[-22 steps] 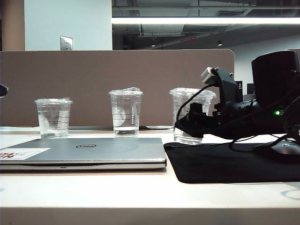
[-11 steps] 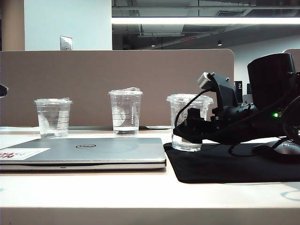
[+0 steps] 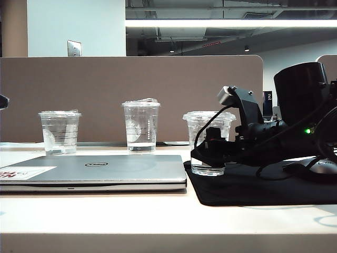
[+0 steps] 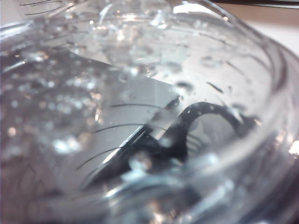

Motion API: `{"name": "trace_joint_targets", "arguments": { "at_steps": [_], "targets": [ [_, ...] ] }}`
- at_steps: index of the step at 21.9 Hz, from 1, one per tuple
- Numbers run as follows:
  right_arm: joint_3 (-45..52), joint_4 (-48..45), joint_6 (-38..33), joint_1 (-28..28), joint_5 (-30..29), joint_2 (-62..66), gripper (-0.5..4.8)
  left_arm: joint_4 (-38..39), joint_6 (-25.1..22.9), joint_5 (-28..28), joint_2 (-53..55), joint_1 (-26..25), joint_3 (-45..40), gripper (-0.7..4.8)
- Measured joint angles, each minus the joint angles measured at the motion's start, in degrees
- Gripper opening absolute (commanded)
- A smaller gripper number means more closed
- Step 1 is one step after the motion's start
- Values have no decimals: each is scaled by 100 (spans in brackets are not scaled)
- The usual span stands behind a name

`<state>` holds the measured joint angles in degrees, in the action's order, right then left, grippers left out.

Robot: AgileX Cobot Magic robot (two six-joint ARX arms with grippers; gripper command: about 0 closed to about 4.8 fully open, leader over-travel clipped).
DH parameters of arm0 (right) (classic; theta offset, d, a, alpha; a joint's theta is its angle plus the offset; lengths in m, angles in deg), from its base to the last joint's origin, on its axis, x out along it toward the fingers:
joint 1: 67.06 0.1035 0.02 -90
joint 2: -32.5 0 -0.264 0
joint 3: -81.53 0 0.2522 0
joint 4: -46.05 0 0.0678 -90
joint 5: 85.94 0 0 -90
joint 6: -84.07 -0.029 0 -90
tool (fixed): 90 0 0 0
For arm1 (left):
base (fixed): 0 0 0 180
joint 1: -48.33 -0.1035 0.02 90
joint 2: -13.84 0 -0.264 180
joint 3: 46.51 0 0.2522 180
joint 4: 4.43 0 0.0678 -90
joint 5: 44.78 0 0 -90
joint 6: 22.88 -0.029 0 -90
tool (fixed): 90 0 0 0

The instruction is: Pick up the coffee cup on the right and place it on the right side of the laptop.

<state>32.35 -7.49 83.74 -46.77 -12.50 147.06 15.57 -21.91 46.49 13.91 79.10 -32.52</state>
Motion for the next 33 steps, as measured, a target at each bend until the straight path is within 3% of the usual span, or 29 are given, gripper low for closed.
{"name": "trace_joint_targets", "arguments": {
  "at_steps": [4,8,17,21,33],
  "targets": [
    [0,15,31,-2,0,0,455,0,0,0,0,0,0,-5],
    [0,17,31,-4,0,0,478,0,0,0,0,0,0,-5],
    [284,-114,33,-7,81,-160,479,0,0,0,0,0,0,-5],
    [999,-461,31,-9,437,-490,479,0,0,0,0,0,0,-5],
    [2586,-673,-647,-2,605,-2347,479,0,0,0,0,-4,0,-5]
  ]
}}
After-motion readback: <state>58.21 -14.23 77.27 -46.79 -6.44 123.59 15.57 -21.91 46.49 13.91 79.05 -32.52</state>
